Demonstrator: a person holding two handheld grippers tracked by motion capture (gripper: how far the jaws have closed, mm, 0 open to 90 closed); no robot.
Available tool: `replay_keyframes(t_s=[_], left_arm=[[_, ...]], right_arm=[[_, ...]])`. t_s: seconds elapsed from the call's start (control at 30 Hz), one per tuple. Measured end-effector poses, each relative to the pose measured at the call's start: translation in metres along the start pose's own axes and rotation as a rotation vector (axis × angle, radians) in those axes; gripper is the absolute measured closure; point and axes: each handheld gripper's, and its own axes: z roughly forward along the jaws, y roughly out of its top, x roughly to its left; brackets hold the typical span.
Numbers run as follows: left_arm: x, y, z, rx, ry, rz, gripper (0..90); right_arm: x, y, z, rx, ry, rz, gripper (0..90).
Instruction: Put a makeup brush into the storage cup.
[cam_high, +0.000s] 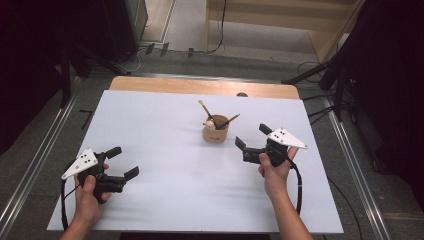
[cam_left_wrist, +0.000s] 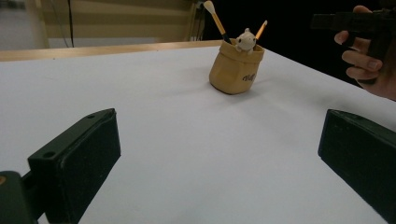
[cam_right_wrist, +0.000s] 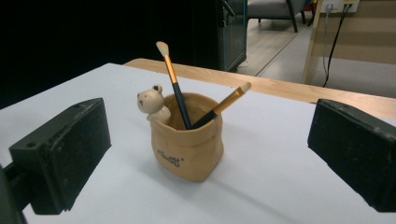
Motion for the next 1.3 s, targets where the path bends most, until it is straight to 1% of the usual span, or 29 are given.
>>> replay_keyframes(t_s=[0.07, 0.23, 0.4, 0.5, 0.57, 0.67, 0.8, 1.07, 1.13, 1.23, 1.3], left_arm=[[0.000, 0.000, 0.000, 0.001, 0.002, -0.001, 0.0], [0.000, 0.000, 0.000, -0.001, 0.005, 0.003, 0.0], [-0.001, 0.001, 0.000, -0.002, 0.004, 0.004, 0.0], [-0.001, 0.001, -0.001, -0.002, 0.007, 0.008, 0.0], [-0.001, 0.001, -0.001, -0.009, 0.008, 0.008, 0.0], [0.000, 0.001, -0.002, -0.009, 0.012, 0.009, 0.0], [0.001, 0.001, -0.003, -0.009, 0.014, 0.012, 0.0], [0.001, 0.001, -0.006, -0.014, 0.020, 0.017, 0.0], [0.001, 0.001, -0.006, -0.021, 0.020, 0.012, 0.0], [0.002, 0.001, -0.009, -0.022, 0.025, 0.014, 0.0], [0.002, 0.001, -0.009, -0.023, 0.028, 0.007, 0.0]], right_arm=[[-0.003, -0.002, -0.004, 0.003, -0.011, 0.002, 0.0], [-0.010, -0.010, -0.017, 0.007, -0.015, 0.014, 0.0], [-0.015, -0.016, -0.028, 0.005, -0.027, 0.015, 0.0], [-0.017, -0.018, -0.034, 0.002, -0.030, 0.029, 0.0], [-0.018, -0.019, -0.037, 0.002, -0.034, 0.028, 0.0], [-0.020, -0.022, -0.043, 0.005, -0.036, 0.014, 0.0], [-0.022, -0.026, -0.049, 0.010, -0.042, 0.008, 0.0], [-0.028, -0.033, -0.064, 0.012, -0.054, 0.010, 0.0], [-0.030, -0.034, -0.067, 0.010, -0.060, 0.006, 0.0], [-0.033, -0.036, -0.072, 0.014, -0.070, 0.006, 0.0], [-0.035, -0.038, -0.075, 0.020, -0.078, 0.005, 0.0]])
